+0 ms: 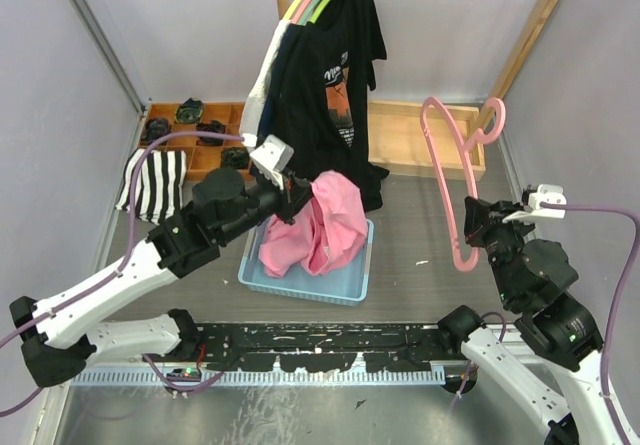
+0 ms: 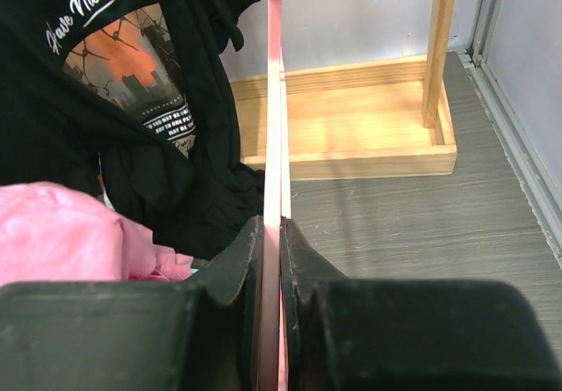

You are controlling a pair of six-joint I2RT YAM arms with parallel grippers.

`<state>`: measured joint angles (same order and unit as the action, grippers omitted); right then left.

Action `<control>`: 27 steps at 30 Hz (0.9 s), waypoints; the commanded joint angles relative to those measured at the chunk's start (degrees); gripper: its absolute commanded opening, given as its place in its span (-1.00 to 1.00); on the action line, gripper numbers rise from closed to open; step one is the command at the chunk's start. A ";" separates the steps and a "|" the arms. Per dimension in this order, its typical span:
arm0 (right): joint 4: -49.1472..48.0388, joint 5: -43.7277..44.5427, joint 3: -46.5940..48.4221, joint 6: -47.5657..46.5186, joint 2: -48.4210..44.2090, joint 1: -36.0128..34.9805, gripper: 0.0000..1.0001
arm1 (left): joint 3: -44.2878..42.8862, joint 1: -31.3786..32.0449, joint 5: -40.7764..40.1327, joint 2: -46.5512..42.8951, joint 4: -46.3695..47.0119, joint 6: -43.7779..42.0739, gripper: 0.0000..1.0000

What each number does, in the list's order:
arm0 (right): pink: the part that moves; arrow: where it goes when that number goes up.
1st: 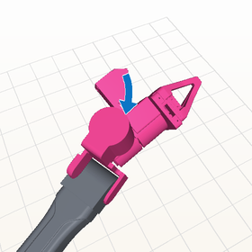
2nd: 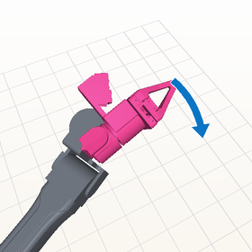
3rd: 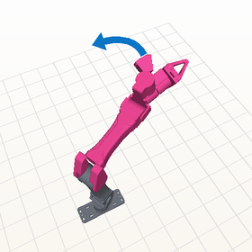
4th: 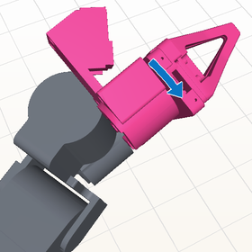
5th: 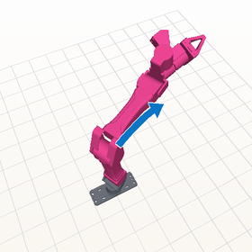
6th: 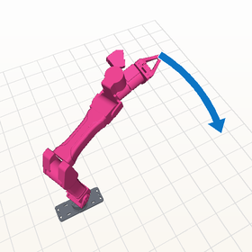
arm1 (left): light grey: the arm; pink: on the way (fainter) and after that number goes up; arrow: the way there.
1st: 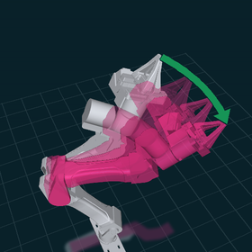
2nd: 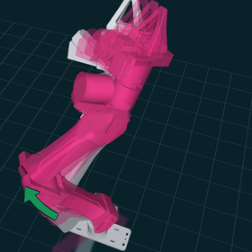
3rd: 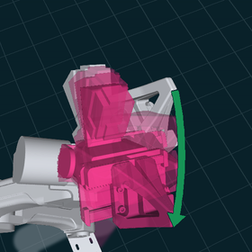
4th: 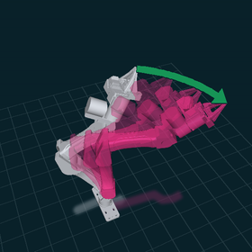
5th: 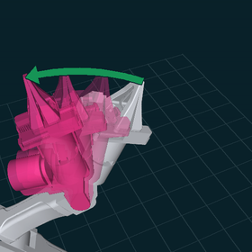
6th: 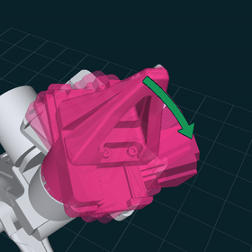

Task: Remove the t-shirt from the hanger
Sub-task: Place the T-shirt in the bin.

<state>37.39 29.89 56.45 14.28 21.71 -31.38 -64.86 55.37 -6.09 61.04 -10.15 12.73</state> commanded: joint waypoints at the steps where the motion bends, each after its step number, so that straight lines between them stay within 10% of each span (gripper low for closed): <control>1: -6.22 -0.27 -0.66 0.26 2.07 0.08 -0.99 | 4.45 1.96 -3.92 -4.20 2.88 1.86 -1.00; 27: -11.13 -2.98 -4.61 1.36 4.55 0.08 -0.99 | 26.80 4.67 -21.99 2.87 -0.38 12.40 -1.00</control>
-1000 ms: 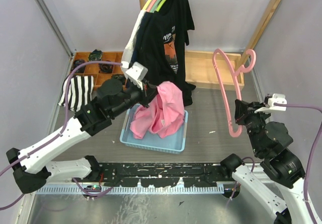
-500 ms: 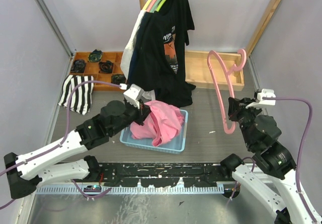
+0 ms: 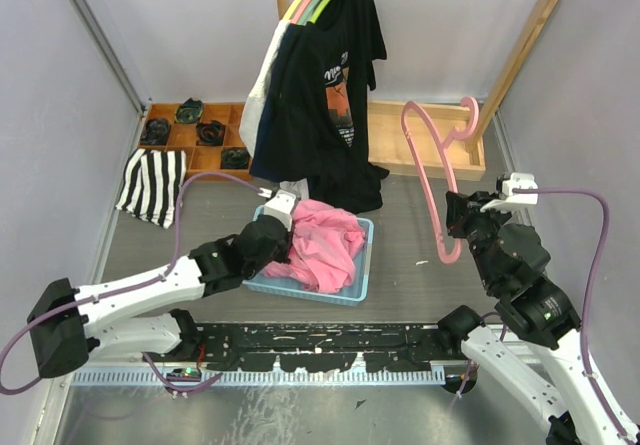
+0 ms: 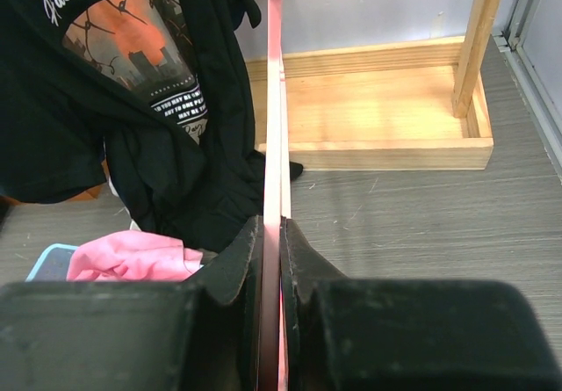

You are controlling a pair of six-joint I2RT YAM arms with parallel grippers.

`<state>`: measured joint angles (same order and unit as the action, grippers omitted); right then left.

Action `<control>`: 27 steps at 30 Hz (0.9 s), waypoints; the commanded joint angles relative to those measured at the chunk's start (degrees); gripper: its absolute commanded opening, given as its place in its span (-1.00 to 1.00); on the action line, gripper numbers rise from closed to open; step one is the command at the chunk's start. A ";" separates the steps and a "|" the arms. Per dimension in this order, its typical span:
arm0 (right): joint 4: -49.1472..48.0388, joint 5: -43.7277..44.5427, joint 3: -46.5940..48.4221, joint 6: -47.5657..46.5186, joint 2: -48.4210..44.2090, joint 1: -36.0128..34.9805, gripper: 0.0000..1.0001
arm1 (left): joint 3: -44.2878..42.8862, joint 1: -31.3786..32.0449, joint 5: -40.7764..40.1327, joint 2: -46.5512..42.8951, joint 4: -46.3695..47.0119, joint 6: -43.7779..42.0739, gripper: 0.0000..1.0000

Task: Remove the t-shirt from the hanger
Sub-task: Place the T-shirt in the bin.

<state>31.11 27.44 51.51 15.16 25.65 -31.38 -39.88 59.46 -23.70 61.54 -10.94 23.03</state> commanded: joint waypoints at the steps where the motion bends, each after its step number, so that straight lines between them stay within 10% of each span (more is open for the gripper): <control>1: -4.94 -0.47 0.37 0.49 0.63 0.09 -0.99 | 2.08 0.69 -5.58 3.22 0.19 2.46 -1.00; 13: -5.28 -0.99 0.70 0.66 1.31 0.09 -0.99 | -1.36 2.23 -15.82 8.99 -8.96 5.45 -0.97; 19: -4.51 -0.08 0.98 0.71 1.60 0.09 -0.99 | -1.13 2.95 -16.66 0.17 -10.89 4.99 0.00; 27: -3.16 0.40 2.79 1.53 2.04 0.09 -0.99 | -2.26 3.09 -15.17 -12.94 -15.95 4.88 0.33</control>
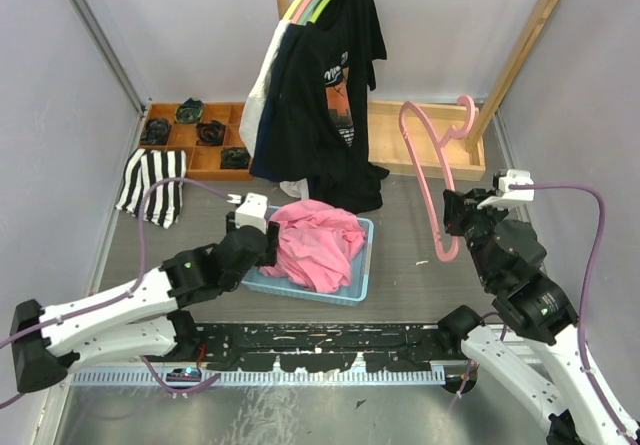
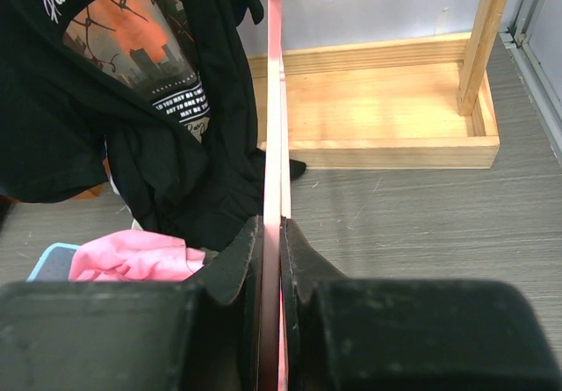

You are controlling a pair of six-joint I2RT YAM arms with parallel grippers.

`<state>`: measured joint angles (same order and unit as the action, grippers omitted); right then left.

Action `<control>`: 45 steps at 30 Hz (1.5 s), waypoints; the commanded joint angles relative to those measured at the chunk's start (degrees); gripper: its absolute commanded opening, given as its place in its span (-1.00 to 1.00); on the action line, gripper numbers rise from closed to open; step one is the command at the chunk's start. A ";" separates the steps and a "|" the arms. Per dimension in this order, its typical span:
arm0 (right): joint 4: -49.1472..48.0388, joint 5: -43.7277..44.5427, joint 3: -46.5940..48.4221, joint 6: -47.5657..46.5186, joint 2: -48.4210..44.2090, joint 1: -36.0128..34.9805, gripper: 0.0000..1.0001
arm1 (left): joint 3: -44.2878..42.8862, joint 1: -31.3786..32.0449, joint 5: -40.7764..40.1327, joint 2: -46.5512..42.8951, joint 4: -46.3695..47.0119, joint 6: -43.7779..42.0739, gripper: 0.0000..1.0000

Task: Remove the t-shirt from the hanger
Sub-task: Place the T-shirt in the bin, then place the hanger on the clothesline.

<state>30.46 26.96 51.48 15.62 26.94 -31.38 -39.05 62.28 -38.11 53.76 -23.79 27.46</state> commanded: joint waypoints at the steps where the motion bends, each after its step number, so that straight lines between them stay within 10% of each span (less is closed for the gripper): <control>1: -2.37 1.01 3.16 1.00 1.01 0.09 -0.99 | -3.40 0.23 -0.48 -6.55 -3.53 0.29 0.36; 19: -8.67 -0.61 4.89 -0.20 6.05 0.04 -0.99 | -3.59 0.22 7.73 -13.63 7.02 -5.13 0.48; 45: -24.06 5.76 37.55 -18.96 37.86 1.46 -0.99 | -9.66 0.21 9.04 -6.39 19.22 -13.22 0.66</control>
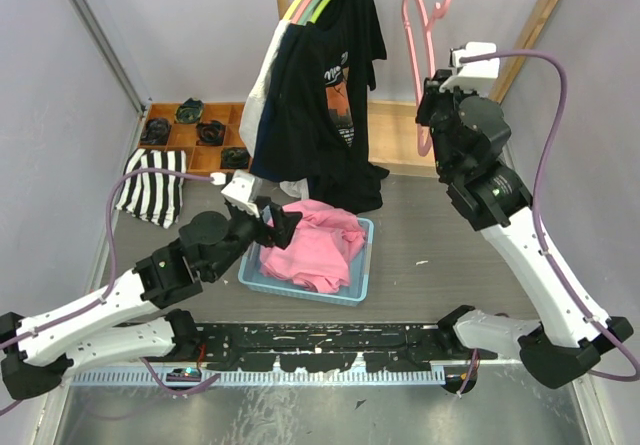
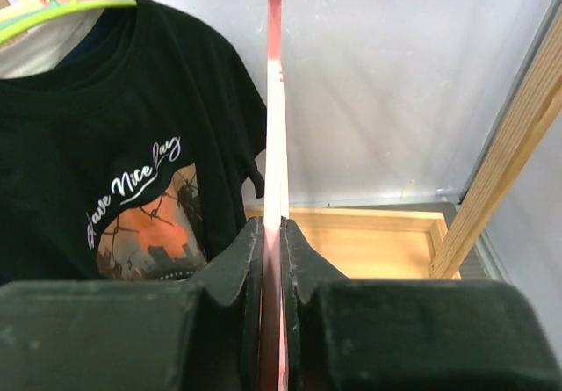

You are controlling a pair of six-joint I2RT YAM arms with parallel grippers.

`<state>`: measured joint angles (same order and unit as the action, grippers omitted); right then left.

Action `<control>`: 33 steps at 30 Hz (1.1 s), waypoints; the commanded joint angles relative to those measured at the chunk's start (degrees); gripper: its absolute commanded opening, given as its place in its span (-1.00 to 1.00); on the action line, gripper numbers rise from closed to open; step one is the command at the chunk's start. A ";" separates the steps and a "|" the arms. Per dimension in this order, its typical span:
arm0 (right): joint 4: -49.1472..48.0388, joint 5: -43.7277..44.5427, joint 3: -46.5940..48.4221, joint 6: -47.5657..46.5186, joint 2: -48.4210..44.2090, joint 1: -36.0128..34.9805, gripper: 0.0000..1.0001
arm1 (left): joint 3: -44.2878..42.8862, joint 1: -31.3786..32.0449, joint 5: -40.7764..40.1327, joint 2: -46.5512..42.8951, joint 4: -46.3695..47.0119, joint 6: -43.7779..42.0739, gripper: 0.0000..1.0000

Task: Remove the t-shirt from the hanger
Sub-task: Place the hanger on the clothesline.

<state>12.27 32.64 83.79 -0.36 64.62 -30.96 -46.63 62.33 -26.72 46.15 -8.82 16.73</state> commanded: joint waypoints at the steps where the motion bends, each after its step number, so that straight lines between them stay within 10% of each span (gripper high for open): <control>1: -5.45 -0.46 6.36 -2.89 0.76 1.77 -0.99 | -2.40 0.20 -2.75 1.62 4.59 -2.81 0.66; 14: -0.27 -14.25 7.97 4.63 2.27 18.86 -0.99 | -10.26 0.17 -5.33 7.39 2.23 -6.17 0.71; 33: -4.07 -11.45 7.67 3.66 5.87 20.44 -0.99 | -14.31 0.09 -2.48 10.76 5.24 -14.66 0.82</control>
<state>14.15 21.96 89.84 3.38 72.66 -11.00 -59.53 62.30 -29.61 56.49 -6.28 3.51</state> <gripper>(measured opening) 0.150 0.910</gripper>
